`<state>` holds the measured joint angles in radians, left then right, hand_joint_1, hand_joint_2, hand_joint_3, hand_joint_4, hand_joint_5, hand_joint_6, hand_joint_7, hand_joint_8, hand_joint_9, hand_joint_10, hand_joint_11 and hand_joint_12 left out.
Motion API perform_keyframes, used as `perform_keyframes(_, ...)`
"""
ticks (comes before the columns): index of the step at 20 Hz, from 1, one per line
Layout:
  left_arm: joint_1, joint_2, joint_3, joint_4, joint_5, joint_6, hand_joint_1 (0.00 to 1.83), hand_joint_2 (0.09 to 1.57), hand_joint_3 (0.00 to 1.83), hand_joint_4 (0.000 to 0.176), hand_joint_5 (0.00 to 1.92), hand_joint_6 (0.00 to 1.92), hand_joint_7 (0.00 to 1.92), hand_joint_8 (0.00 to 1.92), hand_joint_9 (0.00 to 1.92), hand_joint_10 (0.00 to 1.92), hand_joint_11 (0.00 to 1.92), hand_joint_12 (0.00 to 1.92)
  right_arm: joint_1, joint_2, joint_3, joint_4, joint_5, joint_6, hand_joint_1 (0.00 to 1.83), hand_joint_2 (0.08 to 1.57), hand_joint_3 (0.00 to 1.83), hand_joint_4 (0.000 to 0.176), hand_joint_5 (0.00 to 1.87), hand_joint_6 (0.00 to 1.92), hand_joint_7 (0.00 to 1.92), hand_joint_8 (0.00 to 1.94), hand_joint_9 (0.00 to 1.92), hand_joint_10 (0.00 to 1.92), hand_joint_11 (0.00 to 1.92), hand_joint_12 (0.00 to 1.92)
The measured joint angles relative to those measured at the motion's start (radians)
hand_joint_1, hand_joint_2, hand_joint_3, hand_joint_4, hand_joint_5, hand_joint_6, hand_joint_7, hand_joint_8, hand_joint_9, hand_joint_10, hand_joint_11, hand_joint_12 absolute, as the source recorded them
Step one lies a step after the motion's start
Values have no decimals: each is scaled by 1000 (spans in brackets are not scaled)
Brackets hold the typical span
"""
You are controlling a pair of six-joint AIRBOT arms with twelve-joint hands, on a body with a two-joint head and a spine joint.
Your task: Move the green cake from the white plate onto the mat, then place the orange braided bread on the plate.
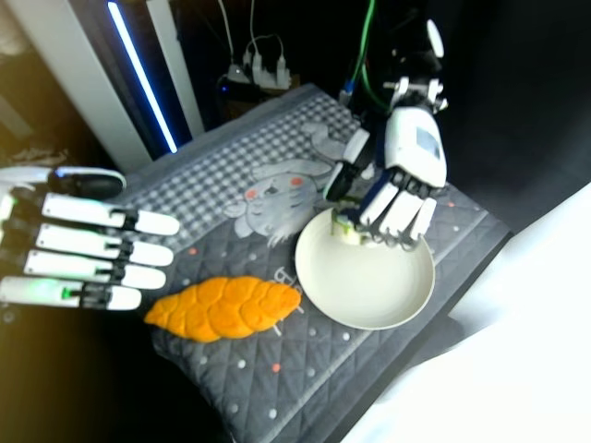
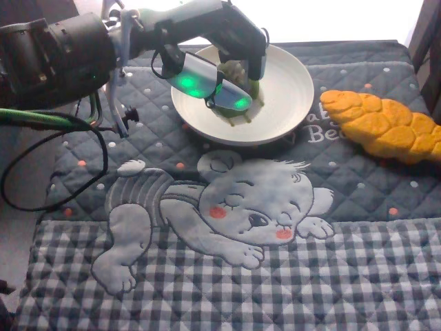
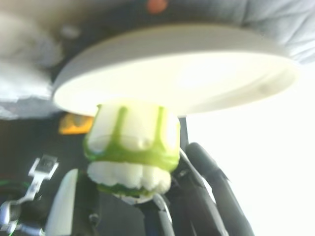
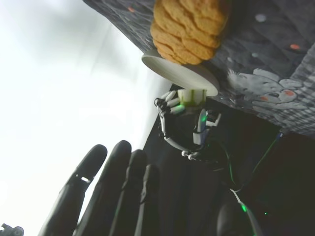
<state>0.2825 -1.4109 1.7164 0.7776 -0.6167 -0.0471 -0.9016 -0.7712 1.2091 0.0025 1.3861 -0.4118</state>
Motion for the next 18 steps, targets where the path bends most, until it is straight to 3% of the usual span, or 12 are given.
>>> perform_keyframes(1, -2, 9, -11, 2, -23, -16, 1238, 1134, 0, 0, 1003, 1109, 883, 955, 1023, 86, 831, 845, 0, 0, 0, 0, 0, 0, 409, 1043, 0, 65, 485, 19, 635, 5, 630, 12, 99, 1238)
perform_keyframes(2, -11, 42, -49, 18, -68, -38, 1344, 1102, 14, 0, 1011, 1081, 951, 855, 947, 870, 924, 686, 0, 0, 0, 0, 0, 0, 437, 1028, 0, 68, 504, 16, 637, 11, 646, 13, 152, 1194)
perform_keyframes(3, -12, 46, -54, 20, -72, -40, 1344, 1102, 14, 0, 1011, 1081, 951, 855, 947, 870, 924, 686, 0, 0, 0, 0, 0, 0, 437, 1028, 0, 68, 504, 16, 637, 11, 646, 13, 152, 1194)
perform_keyframes(5, -28, 97, -111, 47, -111, -48, 1356, 1145, 2, 0, 916, 1203, 890, 963, 822, 1203, 838, 673, 0, -2, 0, 2, 1, 0, 419, 1047, 2, 55, 486, 5, 651, 8, 664, 16, 139, 1233)
perform_keyframes(6, -32, 120, -135, 52, -126, -48, 1269, 1130, 0, 0, 984, 1136, 919, 904, 837, 560, 760, 681, 0, -3, 0, 0, 0, 0, 424, 1050, 2, 54, 488, 5, 653, 8, 670, 17, 134, 1241)
perform_keyframes(8, -34, 175, -195, 85, -157, -49, 1242, 1139, 0, 0, 998, 1108, 868, 1004, 933, 111, 750, 747, 0, -6, 0, 0, -1, 0, 435, 1050, 0, 61, 487, 4, 672, 13, 689, 24, 156, 1257)
perform_keyframes(10, -34, 219, -243, 130, -168, -50, 1214, 1158, 3, 0, 973, 1098, 803, 1156, 886, 21, 514, 1029, 0, -6, 0, 0, 0, 0, 424, 1025, 0, 57, 495, 6, 674, 8, 693, 21, 189, 1220)
perform_keyframes(12, -34, 251, -280, 176, -177, -68, 1226, 1162, 0, 0, 975, 1144, 794, 1104, 771, 4, 209, 1102, 0, -8, 0, 2, 0, 0, 368, 1041, 3, 44, 479, 1, 635, 0, 683, 11, 198, 1177)
perform_keyframes(14, -32, 256, -282, 229, -196, -138, 1233, 1107, 0, 0, 1082, 871, 914, 1037, 989, 90, 417, 1210, 0, -12, 0, 1, 0, 0, 423, 1032, 0, 24, 516, 14, 653, 6, 682, 9, 187, 1199)
perform_keyframes(15, -28, 256, -286, 255, -196, -160, 1235, 1092, 0, 0, 1012, 841, 1056, 954, 1124, 157, 608, 1234, 0, -14, 0, 1, 0, 0, 479, 1029, 0, 20, 514, 11, 646, 3, 671, 4, 160, 1233)
perform_keyframes(17, -10, 256, -296, 279, -196, -170, 1227, 1099, 1, 0, 997, 868, 1043, 975, 1142, 174, 678, 1185, 0, -14, 0, 0, 0, 0, 460, 1038, 2, 22, 525, 14, 655, 5, 679, 6, 168, 1182)
perform_keyframes(18, 3, 256, -301, 320, -195, -189, 1222, 1106, 1, 7, 996, 878, 1015, 1014, 1151, 188, 745, 1147, 0, -15, 0, 2, 0, 0, 466, 1045, 4, 6, 533, 16, 659, 6, 678, 5, 162, 1164)
